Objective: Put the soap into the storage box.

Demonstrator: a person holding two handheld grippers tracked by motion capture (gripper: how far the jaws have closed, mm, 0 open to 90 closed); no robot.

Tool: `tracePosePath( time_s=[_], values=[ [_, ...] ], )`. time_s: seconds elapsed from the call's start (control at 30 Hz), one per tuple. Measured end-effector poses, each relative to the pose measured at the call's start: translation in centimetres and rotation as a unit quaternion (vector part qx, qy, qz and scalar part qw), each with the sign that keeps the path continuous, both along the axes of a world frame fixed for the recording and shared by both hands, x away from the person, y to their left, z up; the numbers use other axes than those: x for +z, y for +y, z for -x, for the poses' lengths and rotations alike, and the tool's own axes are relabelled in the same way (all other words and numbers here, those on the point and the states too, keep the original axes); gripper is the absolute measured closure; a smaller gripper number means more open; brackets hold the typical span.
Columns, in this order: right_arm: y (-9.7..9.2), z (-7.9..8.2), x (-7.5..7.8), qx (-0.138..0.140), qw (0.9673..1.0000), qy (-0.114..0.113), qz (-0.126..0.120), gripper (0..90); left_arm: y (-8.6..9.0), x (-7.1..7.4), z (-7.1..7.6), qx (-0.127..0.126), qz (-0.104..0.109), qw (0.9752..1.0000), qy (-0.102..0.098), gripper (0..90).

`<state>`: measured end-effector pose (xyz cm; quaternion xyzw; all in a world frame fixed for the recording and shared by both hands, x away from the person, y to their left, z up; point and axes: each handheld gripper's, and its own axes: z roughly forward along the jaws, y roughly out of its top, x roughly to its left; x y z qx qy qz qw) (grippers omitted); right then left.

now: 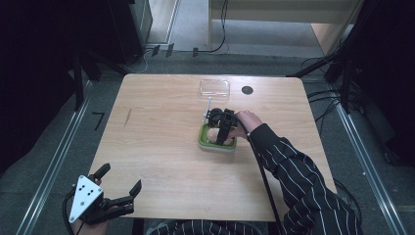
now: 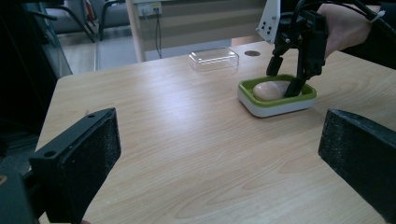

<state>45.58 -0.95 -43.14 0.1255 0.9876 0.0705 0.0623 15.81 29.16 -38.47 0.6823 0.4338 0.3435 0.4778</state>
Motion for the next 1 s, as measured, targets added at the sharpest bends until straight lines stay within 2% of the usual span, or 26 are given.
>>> tracePosePath(
  time_s=[0.57, 0.83, 1.0],
  values=[
    [-1.3, 0.4, 1.2, -0.038, 0.9992, 0.013, -0.003, 7.4, -0.2, 0.0, -0.5, -0.011, 0.001, 0.9999, 0.002, 0.0],
    [-2.3, 1.0, 1.5, -0.049, 0.9987, 0.011, 0.0, 6.3, -0.3, 0.0, -0.7, -0.014, 0.002, 0.9999, 0.003, 0.0],
    [-3.4, 1.5, 2.0, -0.069, 0.9975, 0.011, -0.005, 6.2, -0.3, 0.0, -0.7, -0.013, 0.002, 0.9999, 0.003, 0.0]
  ],
)
